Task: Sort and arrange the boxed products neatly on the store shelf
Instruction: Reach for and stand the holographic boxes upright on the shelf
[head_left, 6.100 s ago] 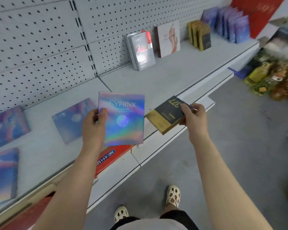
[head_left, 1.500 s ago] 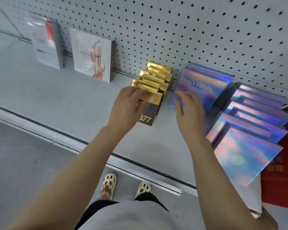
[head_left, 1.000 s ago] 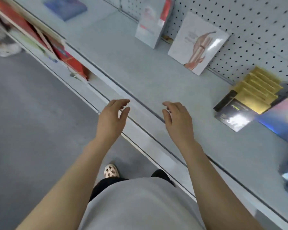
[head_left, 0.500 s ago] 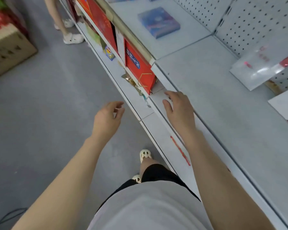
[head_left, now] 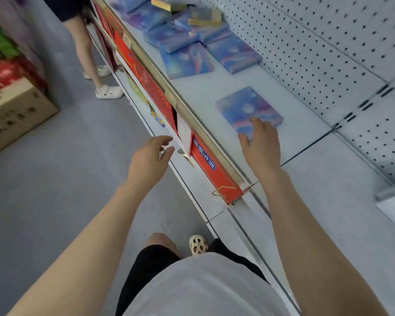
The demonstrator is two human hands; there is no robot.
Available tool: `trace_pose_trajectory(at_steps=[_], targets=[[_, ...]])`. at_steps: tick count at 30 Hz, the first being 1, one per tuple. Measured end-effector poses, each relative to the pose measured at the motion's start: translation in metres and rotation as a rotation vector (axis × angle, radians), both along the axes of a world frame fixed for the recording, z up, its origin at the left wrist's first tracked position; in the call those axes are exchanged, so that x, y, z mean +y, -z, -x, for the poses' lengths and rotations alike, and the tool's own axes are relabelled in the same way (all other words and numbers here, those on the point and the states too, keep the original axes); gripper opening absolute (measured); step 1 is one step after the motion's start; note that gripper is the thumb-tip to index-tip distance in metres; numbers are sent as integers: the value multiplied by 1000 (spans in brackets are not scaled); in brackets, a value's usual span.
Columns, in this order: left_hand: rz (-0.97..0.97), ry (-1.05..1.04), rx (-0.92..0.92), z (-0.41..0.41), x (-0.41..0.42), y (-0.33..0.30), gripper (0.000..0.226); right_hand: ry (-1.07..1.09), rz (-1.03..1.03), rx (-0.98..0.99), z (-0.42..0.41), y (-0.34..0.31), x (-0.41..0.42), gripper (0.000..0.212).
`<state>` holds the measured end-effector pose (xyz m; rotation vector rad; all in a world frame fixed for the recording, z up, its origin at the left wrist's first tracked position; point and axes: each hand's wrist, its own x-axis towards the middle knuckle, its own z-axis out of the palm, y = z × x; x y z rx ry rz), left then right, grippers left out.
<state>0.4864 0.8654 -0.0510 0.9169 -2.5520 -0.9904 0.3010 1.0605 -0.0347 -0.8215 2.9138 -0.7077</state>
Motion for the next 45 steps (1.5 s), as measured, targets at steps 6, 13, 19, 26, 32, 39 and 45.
trace_pose_trajectory(at_steps=[6, 13, 19, 26, 32, 39, 45], targets=[[67, 201, 5, 94, -82, -2, 29, 323, -256, -250, 84, 3, -47, 108], [155, 557, -35, 190, -146, -2, 30, 504, -348, -437, 111, 0, -65, 111], [184, 738, -10, 274, -170, -9, 37, 602, -139, -211, 124, -29, -84, 73], [283, 793, -58, 377, -184, -14, 47, 650, 136, 32, 164, -43, -126, 21], [580, 921, -301, 423, -195, 8, 46, 729, 117, 6, 168, -36, -134, 29], [770, 974, -371, 397, -164, 19, 57, 1001, 309, 46, 175, -29, -122, 31], [725, 1066, -92, 414, -161, 10, 36, 1170, 714, -47, 163, -7, -132, 46]])
